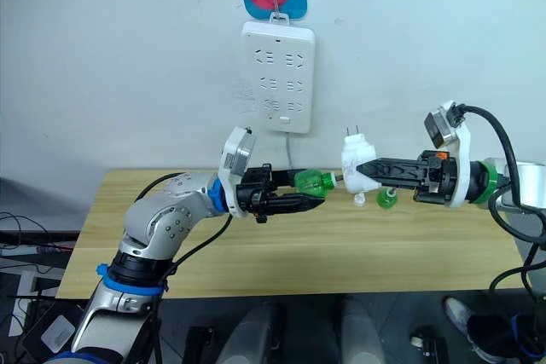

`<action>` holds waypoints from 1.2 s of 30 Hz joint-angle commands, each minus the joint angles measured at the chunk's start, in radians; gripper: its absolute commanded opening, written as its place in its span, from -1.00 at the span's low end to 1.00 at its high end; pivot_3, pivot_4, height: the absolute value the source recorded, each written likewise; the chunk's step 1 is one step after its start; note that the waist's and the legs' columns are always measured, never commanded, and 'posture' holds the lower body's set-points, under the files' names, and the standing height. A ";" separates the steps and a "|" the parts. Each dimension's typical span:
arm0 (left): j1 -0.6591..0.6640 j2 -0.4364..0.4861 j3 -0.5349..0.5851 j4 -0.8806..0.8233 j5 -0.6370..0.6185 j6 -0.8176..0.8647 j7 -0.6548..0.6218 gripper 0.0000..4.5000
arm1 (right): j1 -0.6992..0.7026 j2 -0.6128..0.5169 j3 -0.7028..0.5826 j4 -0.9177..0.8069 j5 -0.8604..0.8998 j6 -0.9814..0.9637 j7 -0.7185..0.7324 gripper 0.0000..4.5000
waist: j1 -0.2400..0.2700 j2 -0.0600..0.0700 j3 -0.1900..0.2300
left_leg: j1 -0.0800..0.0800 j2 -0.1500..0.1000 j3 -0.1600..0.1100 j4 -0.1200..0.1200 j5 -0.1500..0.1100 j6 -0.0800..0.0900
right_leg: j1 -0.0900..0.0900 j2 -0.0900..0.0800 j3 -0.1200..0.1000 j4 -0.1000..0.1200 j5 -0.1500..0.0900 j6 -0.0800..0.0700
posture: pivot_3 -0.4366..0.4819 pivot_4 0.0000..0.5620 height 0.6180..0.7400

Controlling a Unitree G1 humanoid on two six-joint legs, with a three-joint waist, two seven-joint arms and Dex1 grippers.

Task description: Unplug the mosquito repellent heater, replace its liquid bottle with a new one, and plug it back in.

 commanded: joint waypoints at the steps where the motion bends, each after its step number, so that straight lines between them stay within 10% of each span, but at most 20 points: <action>1: -0.014 0.002 0.003 -0.016 -0.003 -0.013 -0.018 0.01 | 0.026 -0.034 -0.011 -0.036 0.035 -0.011 0.018 0.32 | 0.000 0.000 0.000 | 0.000 0.000 0.000 0.000 0.000 0.000 | 0.000 0.000 0.000 0.000 0.000 0.000 | -0.01 0.05 1.00; 36: -0.007 0.010 0.003 -0.067 -0.023 0.009 -0.032 0.01 | 0.079 -0.070 0.005 -0.102 0.035 -0.040 0.077 0.32 | 0.002 0.000 0.000 | 0.000 0.000 0.000 0.000 0.000 0.000 | 0.000 0.000 0.000 -0.001 0.000 0.000 | 0.00 -0.04 1.00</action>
